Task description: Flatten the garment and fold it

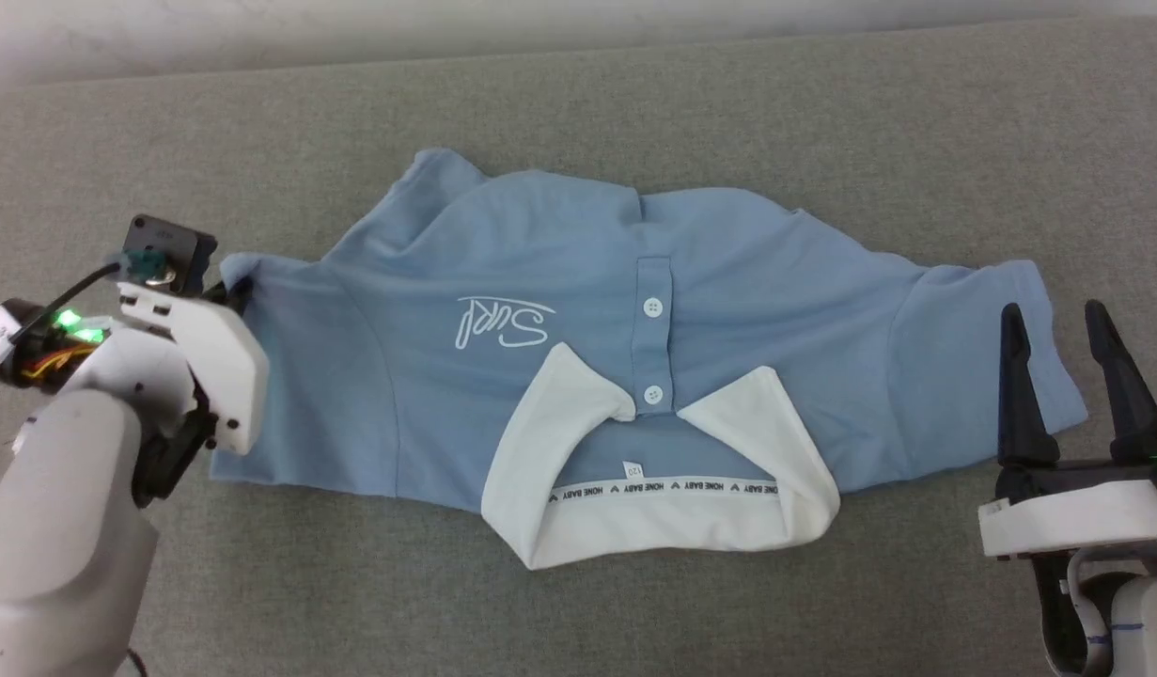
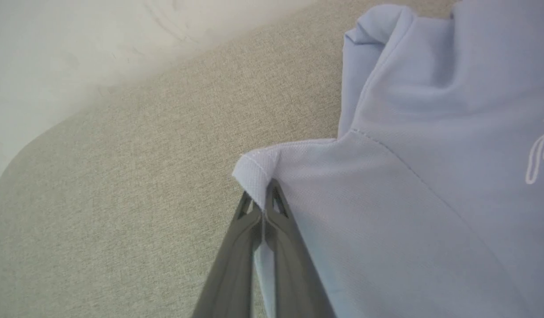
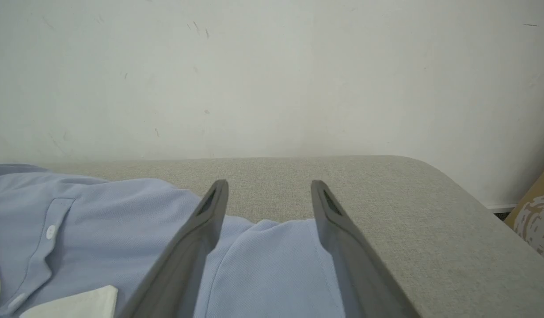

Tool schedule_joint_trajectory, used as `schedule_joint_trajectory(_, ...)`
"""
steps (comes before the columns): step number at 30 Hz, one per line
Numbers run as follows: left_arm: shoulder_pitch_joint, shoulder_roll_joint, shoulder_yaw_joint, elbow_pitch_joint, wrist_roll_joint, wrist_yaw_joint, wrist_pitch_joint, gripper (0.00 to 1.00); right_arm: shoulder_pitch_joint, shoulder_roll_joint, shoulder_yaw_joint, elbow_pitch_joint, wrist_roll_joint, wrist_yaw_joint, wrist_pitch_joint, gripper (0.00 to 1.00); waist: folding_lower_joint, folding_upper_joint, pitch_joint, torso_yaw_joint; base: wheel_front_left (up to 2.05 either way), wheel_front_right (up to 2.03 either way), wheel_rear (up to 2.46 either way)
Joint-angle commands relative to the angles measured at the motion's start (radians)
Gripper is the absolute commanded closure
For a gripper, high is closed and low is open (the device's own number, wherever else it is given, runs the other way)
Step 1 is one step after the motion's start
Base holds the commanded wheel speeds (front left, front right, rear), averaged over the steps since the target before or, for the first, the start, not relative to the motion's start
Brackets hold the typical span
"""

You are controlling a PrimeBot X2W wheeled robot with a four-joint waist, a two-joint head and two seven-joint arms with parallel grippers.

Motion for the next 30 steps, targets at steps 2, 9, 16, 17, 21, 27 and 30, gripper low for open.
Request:
schedule_joint_trajectory(2, -0.024, -0.006, -0.02, 0.045, -0.01, -0.006, -0.027, 0.0, -0.01, 0.003, 0.006, 0.011, -0.004, -0.001, -0.001, 0.0, -0.0002, 0.0, -0.007, 0.003, 0.0, 0.0, 0.0)
schedule_joint_trajectory(9, 0.025, -0.057, 0.024, 0.107, -0.068, 0.033, -0.152, 0.0, 0.0, 0.003, 0.013, 0.034, 0.0, -0.001, 0.003, 0.0, -0.0002, 0.0, -0.047, 0.013, 0.0, 0.0, 0.0)
schedule_joint_trajectory(16, 0.146, -0.053, 0.037, 0.022, -0.188, 0.026, 0.042, 0.0, 0.012, 0.003, 0.001, 0.019, -0.002, -0.001, 0.016, 0.0, -0.0002, 0.0, -0.051, 0.032, 0.0, 0.0, 0.0)
schedule_joint_trajectory(17, 0.157, -0.04, 0.032, -0.003, -0.192, 0.029, 0.089, 0.0, 0.011, 0.003, 0.0, 0.015, -0.002, -0.001, 0.018, 0.0, -0.0002, 0.0, -0.047, 0.033, 0.0, 0.0, 0.0)
schedule_joint_trajectory(21, 0.191, 0.007, 0.023, -0.096, -0.194, 0.065, 0.244, 0.0, 0.004, 0.003, 0.007, 0.012, 0.007, -0.001, 0.018, 0.0, -0.0002, 0.0, -0.027, 0.03, 0.0, 0.0, 0.0)
schedule_joint_trajectory(27, 0.241, 0.045, 0.031, -0.19, -0.233, 0.109, 0.41, 0.0, -0.006, 0.003, 0.018, 0.028, 0.022, -0.001, 0.008, 0.0, -0.0002, 0.0, 0.0, 0.014, 0.0, 0.0, 0.0)
schedule_joint_trajectory(30, 0.265, 0.058, 0.037, -0.227, -0.257, 0.119, 0.462, 0.0, -0.01, 0.003, 0.018, 0.039, 0.027, -0.001, 0.001, 0.0, -0.0002, 0.0, 0.005, 0.007, 0.0, 0.0, 0.0)
